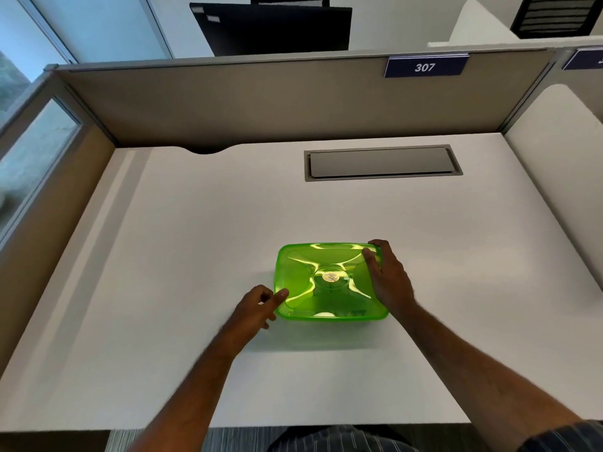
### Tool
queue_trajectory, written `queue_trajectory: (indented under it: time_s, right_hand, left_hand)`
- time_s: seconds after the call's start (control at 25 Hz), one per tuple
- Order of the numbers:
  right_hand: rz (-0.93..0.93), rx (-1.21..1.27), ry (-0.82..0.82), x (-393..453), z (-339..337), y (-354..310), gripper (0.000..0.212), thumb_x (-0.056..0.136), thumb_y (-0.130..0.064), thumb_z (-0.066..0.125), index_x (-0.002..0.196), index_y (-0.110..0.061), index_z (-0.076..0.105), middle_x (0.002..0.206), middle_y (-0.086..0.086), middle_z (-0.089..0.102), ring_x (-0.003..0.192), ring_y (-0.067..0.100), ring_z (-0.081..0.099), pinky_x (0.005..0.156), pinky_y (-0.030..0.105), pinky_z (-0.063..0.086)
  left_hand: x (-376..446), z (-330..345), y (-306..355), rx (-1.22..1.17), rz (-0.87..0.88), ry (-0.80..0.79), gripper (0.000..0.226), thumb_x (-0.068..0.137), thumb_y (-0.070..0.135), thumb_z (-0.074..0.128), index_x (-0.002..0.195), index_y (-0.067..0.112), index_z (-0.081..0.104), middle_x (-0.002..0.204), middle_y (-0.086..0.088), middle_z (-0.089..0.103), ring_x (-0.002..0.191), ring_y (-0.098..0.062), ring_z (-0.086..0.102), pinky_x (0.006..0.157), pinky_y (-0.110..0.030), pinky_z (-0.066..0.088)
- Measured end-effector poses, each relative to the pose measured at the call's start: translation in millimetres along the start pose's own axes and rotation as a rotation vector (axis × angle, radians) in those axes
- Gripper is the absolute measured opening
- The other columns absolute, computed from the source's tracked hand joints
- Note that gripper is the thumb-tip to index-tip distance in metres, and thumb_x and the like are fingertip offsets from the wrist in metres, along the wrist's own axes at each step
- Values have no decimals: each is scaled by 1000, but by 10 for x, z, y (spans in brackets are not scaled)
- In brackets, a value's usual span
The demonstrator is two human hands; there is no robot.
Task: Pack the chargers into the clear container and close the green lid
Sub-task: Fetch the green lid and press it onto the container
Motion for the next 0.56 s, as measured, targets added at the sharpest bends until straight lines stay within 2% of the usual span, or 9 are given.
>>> queue_trajectory:
  time_s: [0.08, 0.24, 0.4, 0.56]
  right_hand:
    - [-2, 0, -1, 2, 4, -7, 31, 101, -59, 39, 125, -42, 46, 118, -2, 69, 106, 31, 66, 87, 43, 51]
    - [-4, -2, 3, 7, 9, -6, 30, 102, -58, 39, 126, -41, 47, 120, 0, 69, 107, 32, 66, 86, 41, 51]
    - [-6, -2, 4, 12, 17, -6, 30, 102, -57, 40, 125, -41, 47, 118, 0, 69, 105, 32, 66, 83, 40, 50]
    - [0, -5, 8, 6, 18, 8, 30, 101, -59, 39, 125, -42, 47, 117, 0, 69, 104, 33, 66, 83, 41, 51]
  left_hand:
    - [-53, 38, -39, 23, -34, -92, 65, 76, 76, 61, 80, 11, 61, 68, -3, 70, 60, -13, 68, 52, -28, 49]
    - [-116, 162, -121, 60, -104, -234, 65, 76, 80, 58, 67, 15, 64, 62, -7, 71, 54, -17, 66, 47, -23, 41]
    - [-126, 212, -183, -35, -128, -200, 63, 72, 77, 67, 62, 15, 66, 60, -12, 70, 50, -19, 63, 46, -23, 44]
    - [-141, 250, -274, -179, -158, -154, 55, 72, 66, 74, 61, 12, 67, 59, -16, 67, 48, -22, 61, 51, -27, 50]
Point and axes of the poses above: each hand's wrist, its own x-axis towards the middle knuckle, its own z-axis out of the palm, y = z × x, the point moved 9 cm from there along x, towards the middle knuckle
